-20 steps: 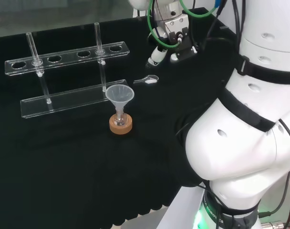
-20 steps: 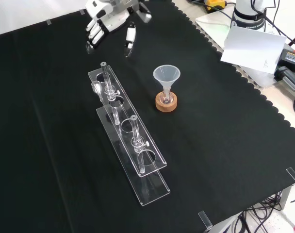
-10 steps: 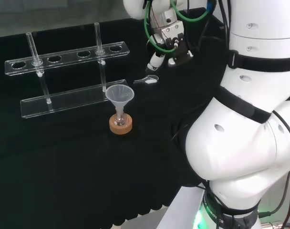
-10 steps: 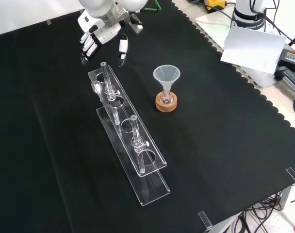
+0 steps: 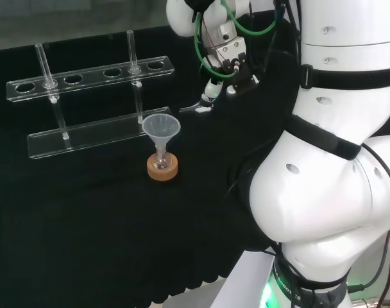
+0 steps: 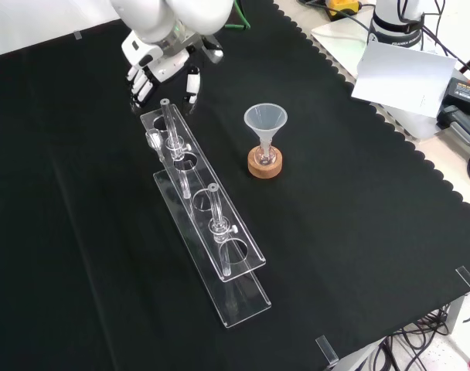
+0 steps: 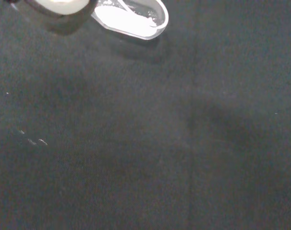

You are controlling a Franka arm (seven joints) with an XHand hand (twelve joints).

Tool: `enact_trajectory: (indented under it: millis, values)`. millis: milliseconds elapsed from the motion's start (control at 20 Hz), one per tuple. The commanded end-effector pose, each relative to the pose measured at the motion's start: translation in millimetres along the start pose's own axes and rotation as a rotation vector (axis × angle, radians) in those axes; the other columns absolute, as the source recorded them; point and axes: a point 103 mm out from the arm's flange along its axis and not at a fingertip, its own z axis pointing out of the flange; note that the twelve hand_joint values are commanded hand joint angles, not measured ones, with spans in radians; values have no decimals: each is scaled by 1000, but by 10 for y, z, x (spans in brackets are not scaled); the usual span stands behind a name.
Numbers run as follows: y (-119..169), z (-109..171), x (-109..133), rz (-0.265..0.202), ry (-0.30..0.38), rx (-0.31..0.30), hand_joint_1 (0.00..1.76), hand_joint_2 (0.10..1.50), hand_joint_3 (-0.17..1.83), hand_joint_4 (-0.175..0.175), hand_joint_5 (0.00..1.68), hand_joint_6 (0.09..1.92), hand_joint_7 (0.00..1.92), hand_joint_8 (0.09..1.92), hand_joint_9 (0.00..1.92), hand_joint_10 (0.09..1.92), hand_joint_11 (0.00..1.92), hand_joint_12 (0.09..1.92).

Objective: Pick up the weighing funnel.

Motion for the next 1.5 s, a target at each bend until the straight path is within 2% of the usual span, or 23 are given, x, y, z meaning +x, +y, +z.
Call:
enact_trajectory:
  millis: [50,450,900,1350,1500]
  values:
    - [179,70,80,-3,-16,7,814,721,269,-36,539,87,326,655,588,567,366,1319]
    - [322,144,141,-7,-39,5,833,687,351,-29,605,103,385,650,655,540,407,1299]
    - [481,270,180,-16,-25,19,848,673,395,-22,660,144,418,647,690,527,429,1293]
    - [567,331,165,-23,-27,35,851,653,447,-19,673,213,420,639,704,508,443,1284]
    - [580,345,162,-19,-30,36,852,640,477,-17,655,290,420,637,709,500,447,1280]
